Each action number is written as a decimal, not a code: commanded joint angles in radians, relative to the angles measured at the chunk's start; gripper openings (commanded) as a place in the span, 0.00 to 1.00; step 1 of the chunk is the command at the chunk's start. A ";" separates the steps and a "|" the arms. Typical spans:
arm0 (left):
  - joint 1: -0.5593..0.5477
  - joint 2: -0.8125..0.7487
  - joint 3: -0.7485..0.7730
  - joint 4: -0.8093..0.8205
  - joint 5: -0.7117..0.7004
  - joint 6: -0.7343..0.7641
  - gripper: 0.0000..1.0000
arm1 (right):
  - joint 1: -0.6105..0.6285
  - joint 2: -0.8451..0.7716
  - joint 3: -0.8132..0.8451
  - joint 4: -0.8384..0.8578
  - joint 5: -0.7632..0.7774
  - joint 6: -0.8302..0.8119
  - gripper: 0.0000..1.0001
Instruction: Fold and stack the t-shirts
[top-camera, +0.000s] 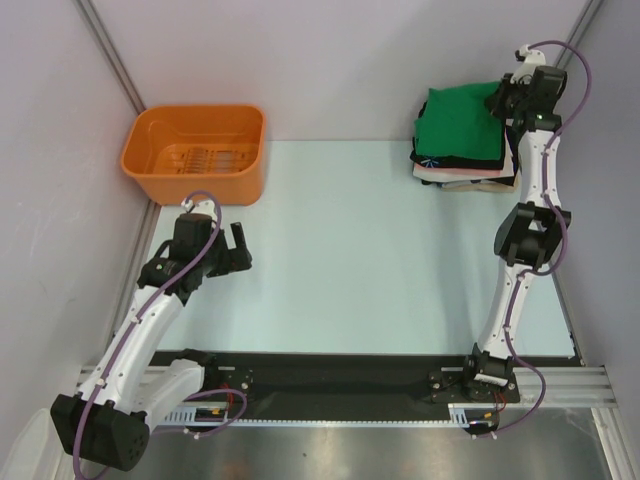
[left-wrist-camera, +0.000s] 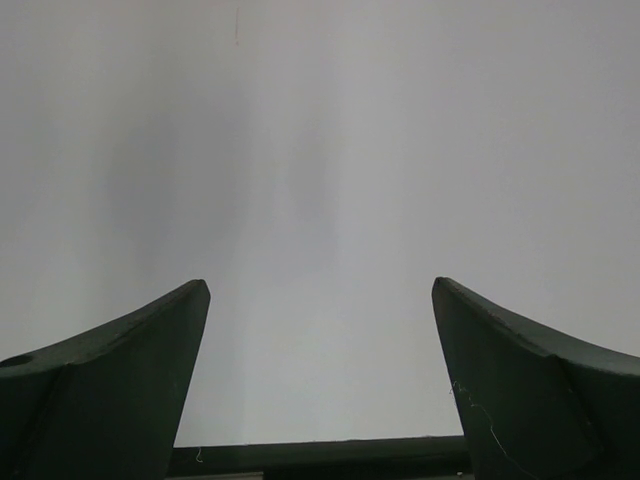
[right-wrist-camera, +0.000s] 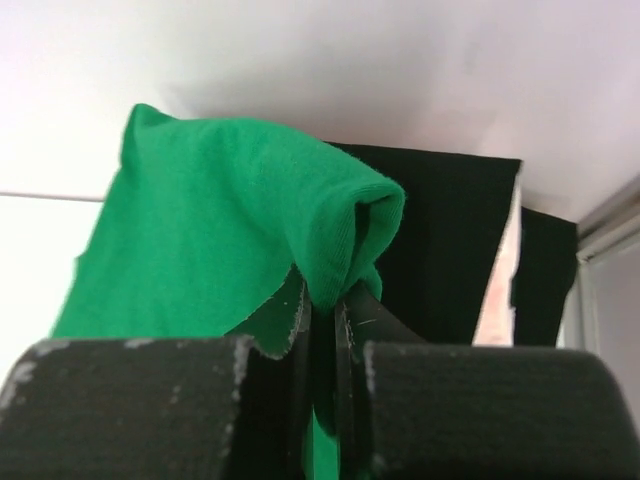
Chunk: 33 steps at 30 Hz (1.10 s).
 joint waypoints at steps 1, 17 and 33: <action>0.009 -0.007 -0.001 0.024 -0.002 0.010 0.99 | -0.016 0.043 -0.001 0.123 0.083 0.007 0.00; 0.009 -0.041 -0.001 0.027 0.008 0.013 0.99 | -0.029 -0.027 -0.125 0.182 0.283 0.097 0.87; 0.009 -0.126 -0.006 0.035 0.022 0.016 1.00 | -0.090 -0.588 -0.553 0.148 0.229 0.472 0.95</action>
